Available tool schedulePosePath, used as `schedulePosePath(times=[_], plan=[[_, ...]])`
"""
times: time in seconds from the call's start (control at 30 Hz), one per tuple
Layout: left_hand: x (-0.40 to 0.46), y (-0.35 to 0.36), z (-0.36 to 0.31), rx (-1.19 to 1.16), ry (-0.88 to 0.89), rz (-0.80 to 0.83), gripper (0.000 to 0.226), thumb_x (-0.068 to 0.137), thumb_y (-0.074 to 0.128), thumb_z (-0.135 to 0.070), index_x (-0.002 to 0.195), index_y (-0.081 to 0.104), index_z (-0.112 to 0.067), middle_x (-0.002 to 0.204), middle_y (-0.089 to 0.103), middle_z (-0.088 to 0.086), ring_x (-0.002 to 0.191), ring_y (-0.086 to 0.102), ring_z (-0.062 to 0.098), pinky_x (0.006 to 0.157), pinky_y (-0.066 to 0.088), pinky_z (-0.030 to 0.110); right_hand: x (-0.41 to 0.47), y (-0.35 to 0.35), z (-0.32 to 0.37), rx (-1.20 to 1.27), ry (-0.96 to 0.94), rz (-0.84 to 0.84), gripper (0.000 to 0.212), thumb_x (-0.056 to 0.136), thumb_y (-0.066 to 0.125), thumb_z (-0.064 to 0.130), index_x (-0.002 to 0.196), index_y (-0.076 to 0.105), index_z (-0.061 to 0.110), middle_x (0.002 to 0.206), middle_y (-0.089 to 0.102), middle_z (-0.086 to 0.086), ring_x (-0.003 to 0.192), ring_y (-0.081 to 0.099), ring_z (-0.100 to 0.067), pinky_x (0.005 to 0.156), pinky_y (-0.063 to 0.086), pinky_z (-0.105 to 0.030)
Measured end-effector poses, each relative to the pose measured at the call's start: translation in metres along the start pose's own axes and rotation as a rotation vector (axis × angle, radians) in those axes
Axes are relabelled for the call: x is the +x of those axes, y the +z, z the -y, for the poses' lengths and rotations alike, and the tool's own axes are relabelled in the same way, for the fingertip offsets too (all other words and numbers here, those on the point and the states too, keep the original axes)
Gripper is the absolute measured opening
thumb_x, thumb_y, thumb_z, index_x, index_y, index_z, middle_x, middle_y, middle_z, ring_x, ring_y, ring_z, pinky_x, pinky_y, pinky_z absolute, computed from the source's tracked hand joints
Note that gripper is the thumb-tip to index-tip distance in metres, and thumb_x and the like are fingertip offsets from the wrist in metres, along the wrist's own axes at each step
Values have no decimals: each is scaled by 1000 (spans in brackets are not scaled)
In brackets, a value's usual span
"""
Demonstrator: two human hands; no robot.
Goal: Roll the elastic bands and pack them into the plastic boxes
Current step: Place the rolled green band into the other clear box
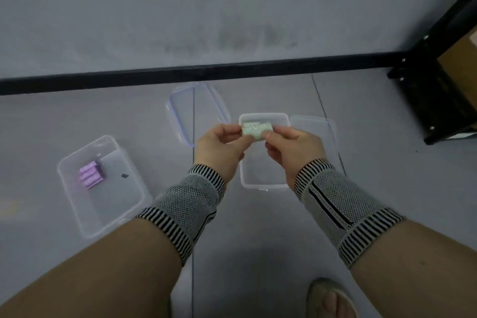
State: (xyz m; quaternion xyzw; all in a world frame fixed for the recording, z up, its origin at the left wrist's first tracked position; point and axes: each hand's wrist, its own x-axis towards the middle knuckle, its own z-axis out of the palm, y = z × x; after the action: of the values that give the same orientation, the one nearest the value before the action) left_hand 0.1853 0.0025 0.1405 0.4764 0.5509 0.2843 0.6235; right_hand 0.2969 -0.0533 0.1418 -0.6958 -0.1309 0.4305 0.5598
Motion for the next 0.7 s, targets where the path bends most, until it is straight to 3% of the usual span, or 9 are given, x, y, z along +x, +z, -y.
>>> schedulePosePath(times=[0.13, 0.2, 0.3, 0.4, 0.5, 0.7], plan=[[69, 8, 68, 215, 31, 30, 24, 82, 70, -16, 105, 68, -14, 94, 71, -3, 84, 65, 8, 85, 54, 28, 63, 10, -67, 31, 112, -72, 13, 79, 73, 8, 85, 70, 19, 79, 71, -3, 76, 66, -16, 81, 57, -30], [90, 10, 94, 388, 88, 78, 29, 86, 65, -20, 116, 65, -18, 109, 68, -3, 100, 62, 9, 92, 47, 24, 85, 10, -91, 66, 166, -108, 14, 79, 73, 7, 80, 68, 20, 76, 70, -3, 74, 65, -15, 79, 56, -29], [109, 9, 122, 669, 175, 117, 40, 91, 57, -27, 131, 52, -29, 130, 55, -3, 121, 49, 12, 94, 32, 16, 112, 9, -115, 80, 214, -175, 17, 77, 75, 8, 92, 69, 11, 75, 69, -3, 71, 65, -13, 77, 56, -27], [127, 9, 140, 807, 279, 118, 52, 93, 52, -27, 143, 36, -27, 143, 43, -3, 135, 31, 15, 105, 23, 19, 136, 10, -132, 9, 223, -191, 26, 77, 77, 12, 101, 69, 6, 78, 69, -3, 73, 67, -13, 79, 57, -29], [143, 11, 152, 908, 333, 132, 59, 95, 47, -30, 148, 23, -21, 152, 28, -6, 142, 17, 17, 113, 16, 26, 158, 15, -144, -111, 204, -188, 16, 75, 79, 19, 87, 69, 16, 81, 71, -5, 78, 69, -18, 82, 58, -36], [152, 12, 167, 937, 436, 182, 60, 94, 34, -33, 148, 21, -12, 153, 27, 3, 143, 17, 23, 117, 15, 32, 177, 29, -161, -247, 182, -186, 16, 74, 79, 28, 84, 73, 17, 72, 71, -2, 68, 67, -16, 79, 58, -40]])
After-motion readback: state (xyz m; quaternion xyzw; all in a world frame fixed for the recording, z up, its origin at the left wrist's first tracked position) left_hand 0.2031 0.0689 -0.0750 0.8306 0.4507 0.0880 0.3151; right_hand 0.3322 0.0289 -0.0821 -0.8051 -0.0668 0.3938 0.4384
